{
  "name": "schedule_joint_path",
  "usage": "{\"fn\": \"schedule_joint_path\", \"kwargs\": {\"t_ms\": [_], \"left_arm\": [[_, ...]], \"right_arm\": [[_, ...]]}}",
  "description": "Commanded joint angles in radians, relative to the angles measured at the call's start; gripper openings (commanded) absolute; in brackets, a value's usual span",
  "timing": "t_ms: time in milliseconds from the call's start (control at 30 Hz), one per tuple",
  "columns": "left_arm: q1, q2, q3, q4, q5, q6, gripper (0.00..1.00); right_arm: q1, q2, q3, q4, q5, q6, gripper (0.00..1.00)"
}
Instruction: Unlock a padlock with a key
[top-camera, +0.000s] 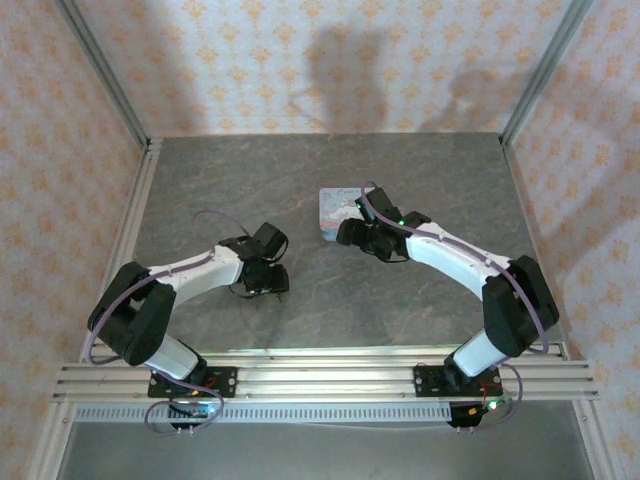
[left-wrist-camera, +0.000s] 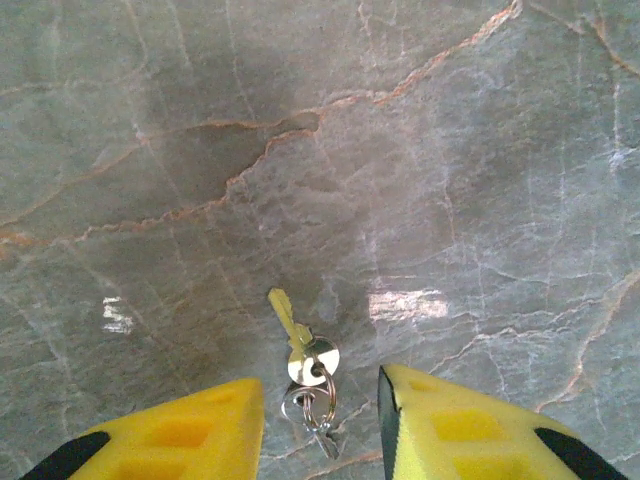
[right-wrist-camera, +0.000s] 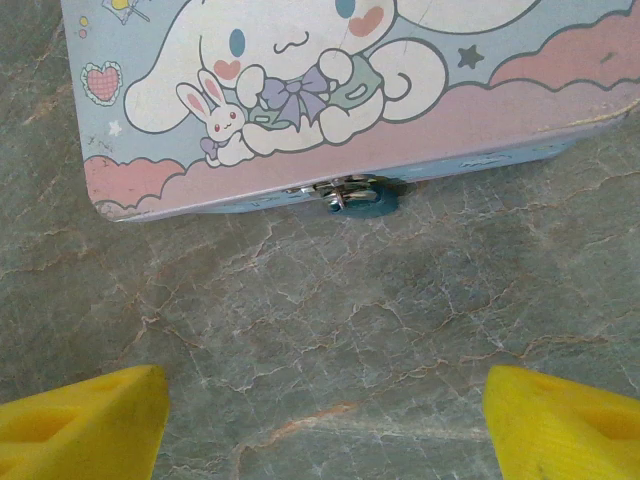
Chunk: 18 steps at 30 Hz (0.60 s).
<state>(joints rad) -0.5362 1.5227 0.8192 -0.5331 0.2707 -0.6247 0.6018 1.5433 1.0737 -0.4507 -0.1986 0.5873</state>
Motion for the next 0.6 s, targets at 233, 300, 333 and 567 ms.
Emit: {"fn": "schedule_joint_path", "kwargs": {"t_ms": [233, 300, 333, 567], "left_arm": [[-0.056, 0.085, 0.071, -0.089, -0.143, 0.038, 0.32], [-0.069, 0.101, 0.080, -0.102, -0.163, 0.043, 0.31], [-0.075, 0.110, 0.086, -0.108, -0.171, 0.046, 0.29], [-0.094, 0.132, 0.086, -0.114, -0.179, 0.058, 0.13]], "right_arm": [[0.007, -0.013, -0.015, 0.006, 0.021, 0.000, 0.82], [0.007, -0.013, -0.015, 0.006, 0.022, 0.000, 0.82], [0.007, -0.013, -0.015, 0.006, 0.021, 0.000, 0.82], [0.007, -0.019, -0.015, 0.002, 0.028, 0.000, 0.82]]}}
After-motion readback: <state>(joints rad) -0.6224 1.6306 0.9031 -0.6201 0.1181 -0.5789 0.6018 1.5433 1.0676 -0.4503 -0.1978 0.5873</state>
